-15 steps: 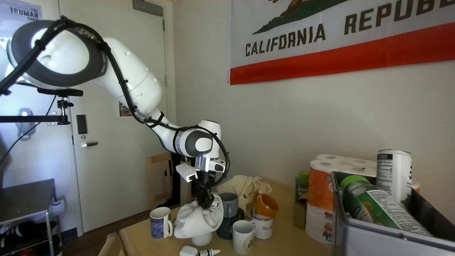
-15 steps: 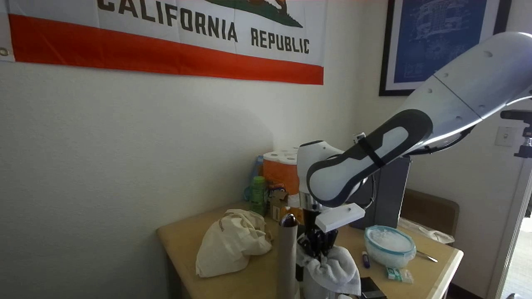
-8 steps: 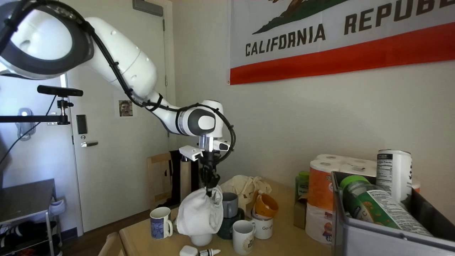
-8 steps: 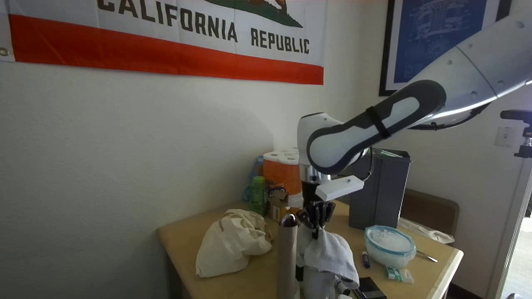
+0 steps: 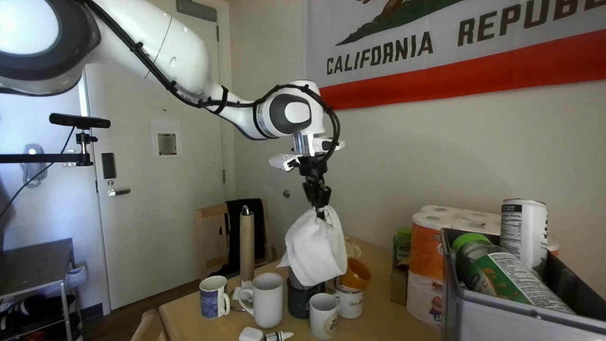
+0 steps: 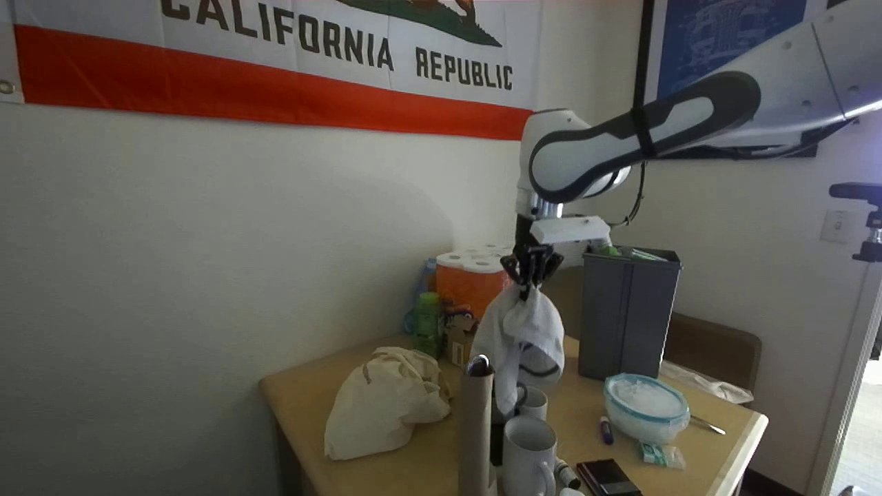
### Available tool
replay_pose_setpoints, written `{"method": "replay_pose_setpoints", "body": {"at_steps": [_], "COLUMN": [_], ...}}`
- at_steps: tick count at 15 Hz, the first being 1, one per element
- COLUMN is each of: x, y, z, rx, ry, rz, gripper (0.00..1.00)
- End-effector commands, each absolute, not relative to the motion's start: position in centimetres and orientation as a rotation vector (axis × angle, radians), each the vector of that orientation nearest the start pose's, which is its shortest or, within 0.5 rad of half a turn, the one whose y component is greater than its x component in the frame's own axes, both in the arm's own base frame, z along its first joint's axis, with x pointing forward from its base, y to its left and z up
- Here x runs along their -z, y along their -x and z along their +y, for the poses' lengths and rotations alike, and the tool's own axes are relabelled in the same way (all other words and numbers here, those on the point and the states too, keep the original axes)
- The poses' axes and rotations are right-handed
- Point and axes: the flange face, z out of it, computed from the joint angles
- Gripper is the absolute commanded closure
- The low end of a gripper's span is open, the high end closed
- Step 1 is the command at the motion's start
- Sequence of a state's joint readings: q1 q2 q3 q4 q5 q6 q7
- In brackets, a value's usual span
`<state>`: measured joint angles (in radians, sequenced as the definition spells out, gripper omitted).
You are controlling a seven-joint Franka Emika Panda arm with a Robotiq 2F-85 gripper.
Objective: Use the towel to wipe in a mug
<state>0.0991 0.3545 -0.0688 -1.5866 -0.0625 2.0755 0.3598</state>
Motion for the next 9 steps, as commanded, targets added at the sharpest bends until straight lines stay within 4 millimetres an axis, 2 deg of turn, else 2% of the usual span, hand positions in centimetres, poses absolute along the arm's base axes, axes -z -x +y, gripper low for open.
{"method": "replay_pose_setpoints", "body": {"at_steps": [1,3,5,7,9], "x": [-48.9,-49.7,-49.2,-46.8,-42.7], "y": [-68.8,-69.6,-70.2,-70.9,-71.4], "z": [-2.8,-5.5,-7.7,-9.5,-11.2], "rx": [0.434,0.544,0.648,0.735,0.778], "ry": [3.132,3.126,3.125,3.133,3.153], "rz": [0.721,0.854,0.990,1.129,1.241], "gripper": [0.97,0.97,0.97,0.97,0.97]}}
